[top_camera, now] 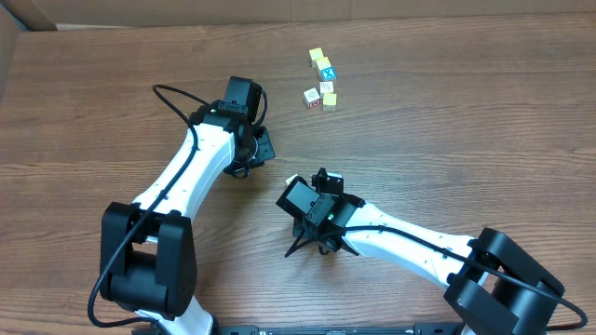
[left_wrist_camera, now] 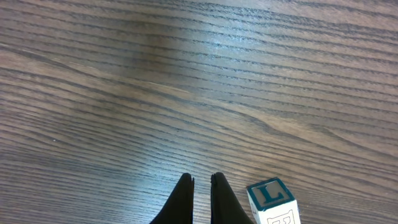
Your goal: Flip 4 blocks
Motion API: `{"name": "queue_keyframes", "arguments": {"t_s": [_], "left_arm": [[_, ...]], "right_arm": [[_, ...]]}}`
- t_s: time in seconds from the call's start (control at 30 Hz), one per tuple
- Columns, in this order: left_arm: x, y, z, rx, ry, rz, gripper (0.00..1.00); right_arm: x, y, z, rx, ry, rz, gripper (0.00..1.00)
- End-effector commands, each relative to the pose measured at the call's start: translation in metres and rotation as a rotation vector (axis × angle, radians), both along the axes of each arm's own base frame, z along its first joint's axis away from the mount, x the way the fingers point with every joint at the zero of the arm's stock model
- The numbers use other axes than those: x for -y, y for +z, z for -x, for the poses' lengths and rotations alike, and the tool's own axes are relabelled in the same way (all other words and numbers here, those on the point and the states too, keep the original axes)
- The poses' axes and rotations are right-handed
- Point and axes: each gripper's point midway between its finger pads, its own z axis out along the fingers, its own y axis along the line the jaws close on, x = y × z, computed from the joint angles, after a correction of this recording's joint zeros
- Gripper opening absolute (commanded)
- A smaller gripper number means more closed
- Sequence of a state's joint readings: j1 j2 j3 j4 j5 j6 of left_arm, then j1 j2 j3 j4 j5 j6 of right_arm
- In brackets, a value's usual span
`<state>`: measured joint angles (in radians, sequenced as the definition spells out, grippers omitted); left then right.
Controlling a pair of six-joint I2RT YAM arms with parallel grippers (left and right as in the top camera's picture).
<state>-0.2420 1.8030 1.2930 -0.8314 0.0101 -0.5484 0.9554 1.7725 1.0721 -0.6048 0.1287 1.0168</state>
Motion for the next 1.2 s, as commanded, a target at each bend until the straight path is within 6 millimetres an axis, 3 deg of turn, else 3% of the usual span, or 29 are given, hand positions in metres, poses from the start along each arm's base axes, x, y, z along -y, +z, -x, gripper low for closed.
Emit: {"name": "queue_keyframes", "arguments": {"t_s": [0.0, 0.2, 0.33, 0.57, 0.73, 0.87, 1.17], "left_arm": [[0.000, 0.000, -0.002, 0.001, 0.005, -0.003, 0.04], [0.020, 0.003, -0.005, 0.016, -0.084, 0.091, 0.04], [0.026, 0.003, -0.004, 0.014, -0.113, 0.105, 0.04], [0.035, -0.008, -0.002, -0.008, -0.134, 0.110, 0.04], [0.049, -0.028, 0.000, -0.045, -0.164, 0.118, 0.04], [0.052, -0.029, -0.005, -0.027, -0.169, 0.123, 0.04], [0.060, -0.038, -0.006, -0.029, -0.188, 0.123, 0.04]], "right_arm": [[-0.009, 0.008, -0.003, 0.003, 0.034, -0.034, 0.04], [0.005, 0.060, -0.020, 0.028, -0.015, -0.102, 0.04], [0.017, 0.074, -0.019, -0.045, -0.078, -0.169, 0.04], [0.049, 0.044, -0.006, -0.158, -0.244, -0.115, 0.04], [0.048, 0.022, -0.003, -0.153, -0.259, -0.135, 0.04], [0.055, 0.006, 0.004, -0.180, -0.326, -0.131, 0.04], [0.053, -0.003, 0.007, -0.191, -0.384, -0.161, 0.04]]}}
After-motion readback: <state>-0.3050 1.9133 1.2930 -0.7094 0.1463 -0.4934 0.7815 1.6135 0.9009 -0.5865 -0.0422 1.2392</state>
